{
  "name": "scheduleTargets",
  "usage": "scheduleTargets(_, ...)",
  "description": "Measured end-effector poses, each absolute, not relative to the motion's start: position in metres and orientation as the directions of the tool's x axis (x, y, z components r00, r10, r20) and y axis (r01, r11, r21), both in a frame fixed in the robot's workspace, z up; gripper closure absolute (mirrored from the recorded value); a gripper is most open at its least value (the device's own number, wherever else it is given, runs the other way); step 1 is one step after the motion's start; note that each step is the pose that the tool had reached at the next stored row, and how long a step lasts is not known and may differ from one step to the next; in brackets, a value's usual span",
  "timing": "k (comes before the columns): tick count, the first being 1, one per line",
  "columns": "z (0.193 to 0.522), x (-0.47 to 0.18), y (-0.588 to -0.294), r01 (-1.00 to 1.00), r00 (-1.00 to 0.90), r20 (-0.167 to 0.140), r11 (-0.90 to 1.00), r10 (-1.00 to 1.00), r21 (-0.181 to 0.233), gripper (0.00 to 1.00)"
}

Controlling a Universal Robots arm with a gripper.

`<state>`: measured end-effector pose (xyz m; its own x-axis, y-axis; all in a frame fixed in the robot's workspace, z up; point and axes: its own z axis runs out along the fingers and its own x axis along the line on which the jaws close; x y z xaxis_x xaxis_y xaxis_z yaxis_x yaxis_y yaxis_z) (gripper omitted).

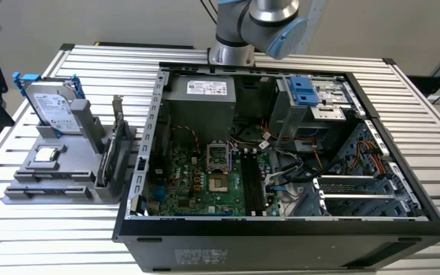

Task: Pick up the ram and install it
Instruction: 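Pick up the ram and move it above insertion slot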

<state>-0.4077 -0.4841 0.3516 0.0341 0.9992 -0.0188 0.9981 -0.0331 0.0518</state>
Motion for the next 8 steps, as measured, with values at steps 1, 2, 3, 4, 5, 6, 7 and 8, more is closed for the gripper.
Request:
scheduleTargets(1,0.3511,-0.4077,-0.4841,0.998,0.034,-0.019,-0.033,0.999,0.052,0.0)
scheduleTargets(2,0.3506,-0.4077,-0.4841,0.998,0.034,-0.019,-0.033,0.999,0.052,0.0)
scheduleTargets(3,0.35,-0.4077,-0.4841,0.998,0.034,-0.019,-0.033,0.999,0.052,0.0)
scheduleTargets(4,0.3495,-0.4077,-0.4841,0.998,0.033,-0.019,-0.032,0.999,0.052,0.0)
scheduleTargets(5,0.3491,-0.4077,-0.4841,0.998,0.033,-0.019,-0.032,0.999,0.052,0.0)
scheduleTargets(6,0.3485,-0.4077,-0.4841,0.998,0.033,-0.019,-0.032,0.999,0.052,0.0)
scheduleTargets(7,0.3481,-0.4077,-0.4841,0.998,0.033,-0.019,-0.032,0.999,0.052,0.0)
scheduleTargets(8,0.3476,-0.4077,-0.4841,0.998,0.033,-0.019,-0.032,0.999,0.052,0.0)
